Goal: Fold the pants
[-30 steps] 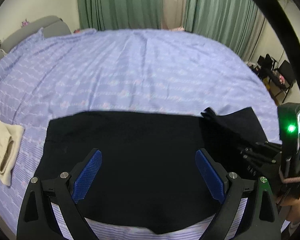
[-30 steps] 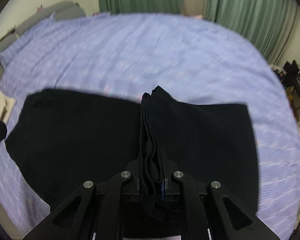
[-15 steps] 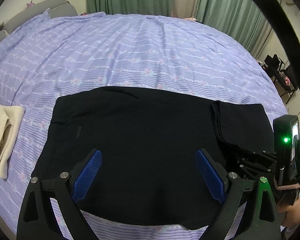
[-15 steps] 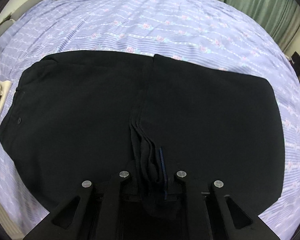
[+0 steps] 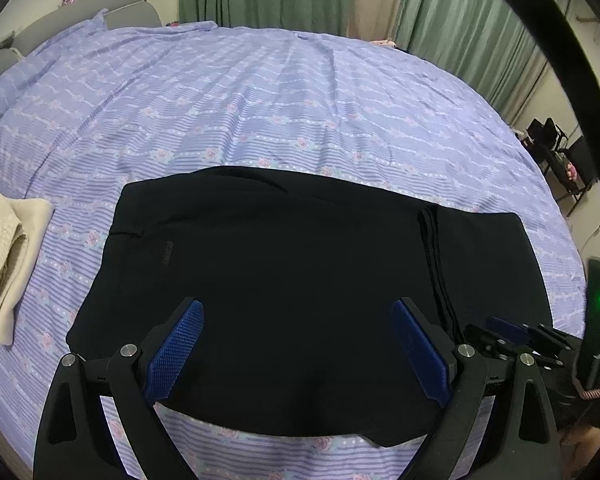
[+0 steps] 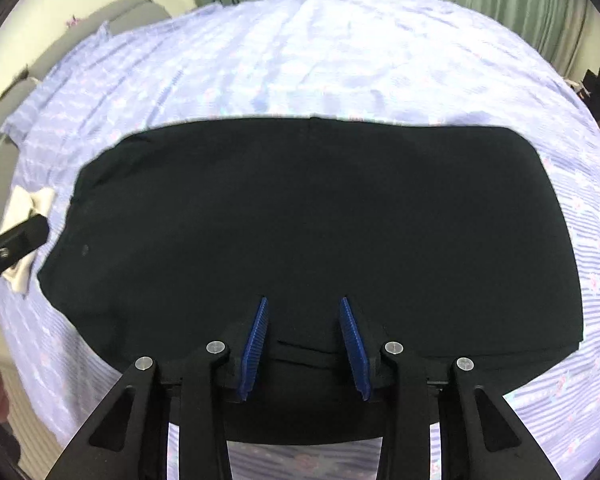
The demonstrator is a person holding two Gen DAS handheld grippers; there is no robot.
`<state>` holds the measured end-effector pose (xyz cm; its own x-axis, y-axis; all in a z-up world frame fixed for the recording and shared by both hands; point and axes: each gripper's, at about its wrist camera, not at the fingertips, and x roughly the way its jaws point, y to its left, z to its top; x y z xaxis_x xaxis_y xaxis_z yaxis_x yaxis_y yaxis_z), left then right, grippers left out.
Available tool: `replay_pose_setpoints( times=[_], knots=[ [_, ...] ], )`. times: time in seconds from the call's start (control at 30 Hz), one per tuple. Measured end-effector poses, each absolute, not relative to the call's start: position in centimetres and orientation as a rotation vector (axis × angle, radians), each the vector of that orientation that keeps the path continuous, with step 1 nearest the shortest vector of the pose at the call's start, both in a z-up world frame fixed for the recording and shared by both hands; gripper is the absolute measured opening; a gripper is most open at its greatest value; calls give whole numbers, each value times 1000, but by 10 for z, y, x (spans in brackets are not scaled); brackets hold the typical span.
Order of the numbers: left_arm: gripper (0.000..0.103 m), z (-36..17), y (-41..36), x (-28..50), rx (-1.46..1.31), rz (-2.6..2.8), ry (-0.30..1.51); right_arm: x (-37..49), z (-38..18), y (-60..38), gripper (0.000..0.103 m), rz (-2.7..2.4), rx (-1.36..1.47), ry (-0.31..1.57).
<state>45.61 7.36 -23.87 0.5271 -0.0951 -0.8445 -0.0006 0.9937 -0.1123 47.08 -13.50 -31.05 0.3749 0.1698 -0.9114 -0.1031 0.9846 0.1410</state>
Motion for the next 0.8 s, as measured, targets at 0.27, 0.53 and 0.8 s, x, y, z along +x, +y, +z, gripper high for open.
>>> replay_pose_setpoints(
  times=[0.27,0.53,0.8],
  knots=[
    [96,-239,74,453,-80,-71,1017,485,-337,-120,26,132,23,1239],
    [96,-237,86,450,-114,-54,1023,484,-336,-113,8,131,7,1214],
    [96,-233,92,446,-121,-51,1010,474,-318,-101,8,178,-2,1190]
  ],
)
